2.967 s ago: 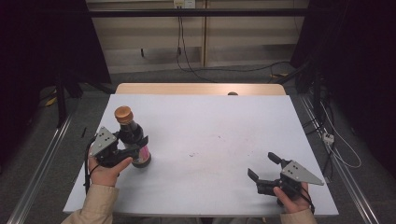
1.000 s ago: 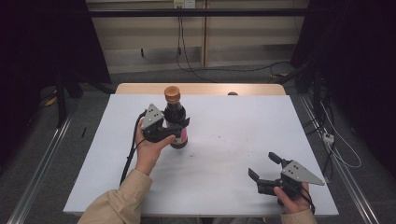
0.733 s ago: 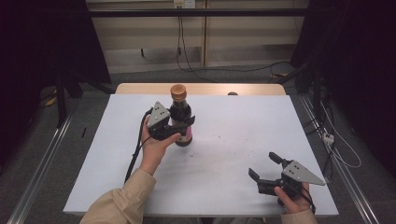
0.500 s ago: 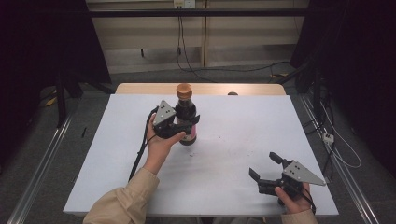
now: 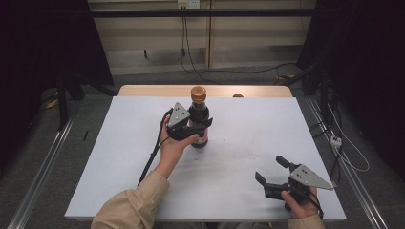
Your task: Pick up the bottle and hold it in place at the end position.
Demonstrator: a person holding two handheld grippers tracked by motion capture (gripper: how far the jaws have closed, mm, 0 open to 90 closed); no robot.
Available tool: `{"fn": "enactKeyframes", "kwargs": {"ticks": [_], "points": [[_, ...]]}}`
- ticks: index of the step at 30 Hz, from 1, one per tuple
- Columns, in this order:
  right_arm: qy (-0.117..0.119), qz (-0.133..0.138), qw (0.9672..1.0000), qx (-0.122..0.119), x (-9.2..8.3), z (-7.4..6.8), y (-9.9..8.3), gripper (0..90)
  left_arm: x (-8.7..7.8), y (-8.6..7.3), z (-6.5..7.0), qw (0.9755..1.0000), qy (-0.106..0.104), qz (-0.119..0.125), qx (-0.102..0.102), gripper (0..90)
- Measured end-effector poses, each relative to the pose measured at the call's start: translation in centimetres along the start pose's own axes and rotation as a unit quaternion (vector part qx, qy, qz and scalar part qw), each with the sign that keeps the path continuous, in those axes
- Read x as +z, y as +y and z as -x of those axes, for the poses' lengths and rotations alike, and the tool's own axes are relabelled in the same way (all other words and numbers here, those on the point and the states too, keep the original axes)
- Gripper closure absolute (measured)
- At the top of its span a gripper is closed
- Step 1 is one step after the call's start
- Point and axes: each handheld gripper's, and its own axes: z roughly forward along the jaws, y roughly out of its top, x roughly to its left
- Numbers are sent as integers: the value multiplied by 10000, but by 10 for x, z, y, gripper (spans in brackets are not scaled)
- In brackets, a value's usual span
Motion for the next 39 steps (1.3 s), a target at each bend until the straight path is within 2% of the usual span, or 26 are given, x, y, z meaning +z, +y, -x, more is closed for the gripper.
{"fn": "enactKeyframes", "kwargs": {"ticks": [3, 8, 11, 13, 18, 20, 22, 23, 24, 29, 39], "points": [[-7, -5, 10000, -5, 0, 1, -1, 40, 6, -2, 1, 9999, -75, -44, 66, 288], [7, -10, 10000, 6, 0, 1, -1, 40, 15, -7, 3, 9999, -54, -84, 57, 287], [21, -26, 10000, 33, 0, 1, -2, 40, 18, -9, 4, 9998, -79, -86, 130, 286], [24, -15, 10000, 38, 0, 2, -2, 40, 19, -9, 4, 9999, -51, -70, 141, 286], [43, -26, 10000, 32, 0, 1, -2, 40, 19, -11, 3, 9998, -142, -29, 124, 284], [56, -34, 10000, 6, 0, 1, -2, 40, 19, -12, -1, 9995, -308, -14, 117, 286], [66, -48, 10000, 2, 1, 1, -2, 40, 17, -13, -3, 9994, -332, 31, 94, 286], [68, -56, 10000, 1, 1, 1, -2, 40, 17, -13, -4, 9991, -408, 26, 141, 286], [70, -54, 10000, 2, 1, 0, -2, 40, 17, -14, -5, 9990, -431, 56, 89, 286], [71, -80, 9999, -16, 2, -1, -2, 40, 16, -15, -9, 9980, -625, 37, 100, 289], [70, -176, 9998, -78, 3, -3, -2, 35, 15, -14, -6, 9985, -535, -28, -58, 282]]}}
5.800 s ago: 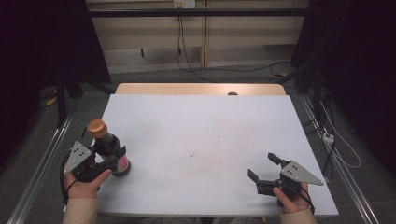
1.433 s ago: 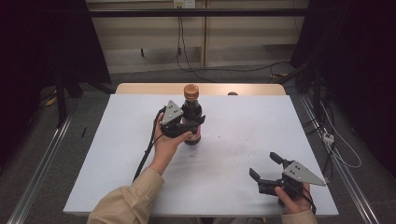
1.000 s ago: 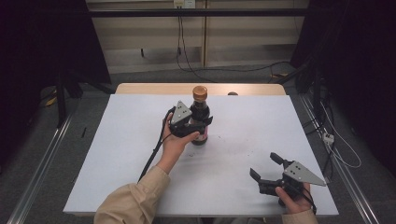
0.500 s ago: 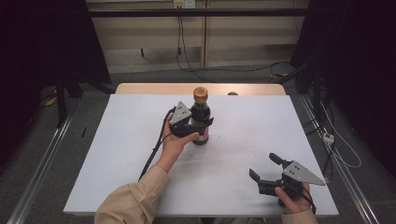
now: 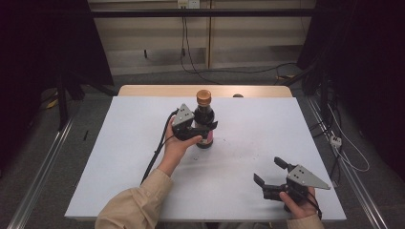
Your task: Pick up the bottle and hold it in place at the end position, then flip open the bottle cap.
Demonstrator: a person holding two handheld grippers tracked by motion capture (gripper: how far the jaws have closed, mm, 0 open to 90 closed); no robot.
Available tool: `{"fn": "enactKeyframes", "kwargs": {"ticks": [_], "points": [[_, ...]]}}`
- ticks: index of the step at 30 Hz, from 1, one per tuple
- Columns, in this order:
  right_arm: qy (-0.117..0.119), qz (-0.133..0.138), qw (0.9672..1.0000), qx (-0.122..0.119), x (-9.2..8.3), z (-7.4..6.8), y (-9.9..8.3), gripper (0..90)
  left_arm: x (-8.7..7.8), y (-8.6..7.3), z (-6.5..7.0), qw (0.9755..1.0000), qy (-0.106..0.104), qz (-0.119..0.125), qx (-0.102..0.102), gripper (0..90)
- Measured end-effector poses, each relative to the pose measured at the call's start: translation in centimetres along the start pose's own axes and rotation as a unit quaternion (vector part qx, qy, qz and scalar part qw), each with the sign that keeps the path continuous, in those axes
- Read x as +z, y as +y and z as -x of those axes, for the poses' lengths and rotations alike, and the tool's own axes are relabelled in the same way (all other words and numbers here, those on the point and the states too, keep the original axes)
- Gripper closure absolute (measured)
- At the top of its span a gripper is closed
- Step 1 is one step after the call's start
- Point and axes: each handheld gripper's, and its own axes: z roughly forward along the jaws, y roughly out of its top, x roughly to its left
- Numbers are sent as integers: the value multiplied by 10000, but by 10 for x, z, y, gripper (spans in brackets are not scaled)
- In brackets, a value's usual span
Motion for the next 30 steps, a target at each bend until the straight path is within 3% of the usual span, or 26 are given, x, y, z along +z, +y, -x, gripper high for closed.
{"fn": "enactKeyframes", "kwargs": {"ticks": [8, 30], "points": [[33, -47, 10000, -24, 4, 0, 2, 34, -5, 0, 4, 9998, 99, -117, 143, 262], [39, -250, 9997, 70, 19, -1, 13, 35, -13, -4, 7, 9997, 177, -167, 62, 244]]}}
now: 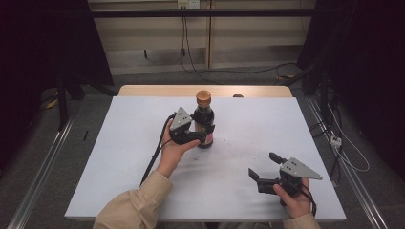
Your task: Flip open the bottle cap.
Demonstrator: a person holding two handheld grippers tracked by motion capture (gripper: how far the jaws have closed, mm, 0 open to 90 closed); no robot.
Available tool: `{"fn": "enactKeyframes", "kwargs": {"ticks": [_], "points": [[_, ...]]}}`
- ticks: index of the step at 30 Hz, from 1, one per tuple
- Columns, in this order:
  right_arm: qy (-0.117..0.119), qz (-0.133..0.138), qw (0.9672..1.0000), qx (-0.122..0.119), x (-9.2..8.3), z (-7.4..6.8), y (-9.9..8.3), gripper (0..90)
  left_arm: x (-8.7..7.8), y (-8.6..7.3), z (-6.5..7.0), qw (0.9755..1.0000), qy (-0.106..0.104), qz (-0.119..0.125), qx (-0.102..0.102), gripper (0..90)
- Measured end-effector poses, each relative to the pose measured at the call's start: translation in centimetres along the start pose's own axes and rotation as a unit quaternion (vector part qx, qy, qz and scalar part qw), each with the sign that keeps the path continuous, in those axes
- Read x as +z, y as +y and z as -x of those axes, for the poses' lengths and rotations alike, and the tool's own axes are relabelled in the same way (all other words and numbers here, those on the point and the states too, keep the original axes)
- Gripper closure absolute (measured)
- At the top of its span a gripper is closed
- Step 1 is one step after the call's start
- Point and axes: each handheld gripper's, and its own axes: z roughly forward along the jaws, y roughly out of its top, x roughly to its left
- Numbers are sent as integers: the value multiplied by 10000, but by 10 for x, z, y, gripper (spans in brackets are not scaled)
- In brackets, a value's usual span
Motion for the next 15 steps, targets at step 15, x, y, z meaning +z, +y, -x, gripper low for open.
{"fn": "enactKeyframes", "kwargs": {"ticks": [15], "points": [[195, -255, 9995, -7, 28, -6, 25, 41, 1, -8, -1, 9998, 16, -121, -126, 243]]}}
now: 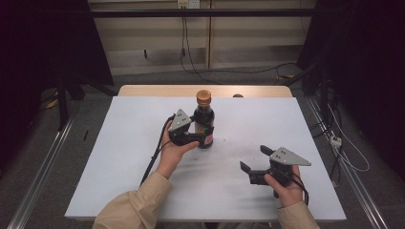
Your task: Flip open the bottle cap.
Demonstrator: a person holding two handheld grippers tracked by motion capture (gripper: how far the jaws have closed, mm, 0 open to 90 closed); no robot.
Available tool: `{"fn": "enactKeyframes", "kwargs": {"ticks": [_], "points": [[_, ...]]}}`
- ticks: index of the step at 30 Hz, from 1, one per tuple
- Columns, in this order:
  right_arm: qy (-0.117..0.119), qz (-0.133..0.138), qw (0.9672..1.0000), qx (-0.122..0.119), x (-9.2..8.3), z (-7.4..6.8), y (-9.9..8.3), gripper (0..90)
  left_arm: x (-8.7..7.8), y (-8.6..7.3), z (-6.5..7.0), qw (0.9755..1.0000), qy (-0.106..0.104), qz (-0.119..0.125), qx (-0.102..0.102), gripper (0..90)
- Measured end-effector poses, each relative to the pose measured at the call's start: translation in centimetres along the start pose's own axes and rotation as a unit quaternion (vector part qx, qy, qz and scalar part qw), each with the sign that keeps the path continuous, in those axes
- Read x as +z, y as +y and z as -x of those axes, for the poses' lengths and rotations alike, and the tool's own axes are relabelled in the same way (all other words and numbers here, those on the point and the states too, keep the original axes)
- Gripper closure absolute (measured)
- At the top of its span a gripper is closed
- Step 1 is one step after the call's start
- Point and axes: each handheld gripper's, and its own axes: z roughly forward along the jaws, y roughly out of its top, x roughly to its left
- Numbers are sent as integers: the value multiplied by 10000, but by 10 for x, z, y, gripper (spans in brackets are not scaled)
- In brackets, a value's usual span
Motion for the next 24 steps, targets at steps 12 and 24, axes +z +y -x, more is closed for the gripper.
{"fn": "enactKeyframes", "kwargs": {"ticks": [12, 24], "points": [[160, 17, 9999, 50, 19, 0, 36, 42, 4, -4, 0, 10000, -31, 0, -46, 248], [275, 81, 9995, 155, 35, -1, 71, 60, 4, -6, -1, 10000, -15, 32, -45, 290]]}}
